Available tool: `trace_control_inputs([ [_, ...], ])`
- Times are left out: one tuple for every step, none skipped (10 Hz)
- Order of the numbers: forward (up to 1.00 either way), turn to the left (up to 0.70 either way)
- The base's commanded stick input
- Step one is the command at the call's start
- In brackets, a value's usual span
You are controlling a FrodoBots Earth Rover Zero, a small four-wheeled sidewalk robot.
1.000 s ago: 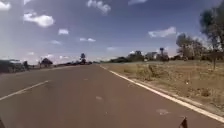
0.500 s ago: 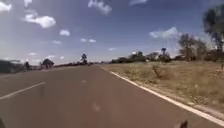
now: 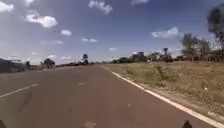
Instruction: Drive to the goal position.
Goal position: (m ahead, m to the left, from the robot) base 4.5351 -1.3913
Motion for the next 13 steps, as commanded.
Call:
trace_control_inputs([
  [0.85,0.01],
  [0.85,0.01],
  [0.85,0.01],
  [0.85,-0.16],
  [0.85,-0.32],
  [0.85,-0.25],
  [0.85,0.01],
  [0.85,0.01],
  [0.85,0.01],
  [0.85,0.01],
  [0.85,0.01],
  [0.85,0.01],
  [0.85,0.01],
])
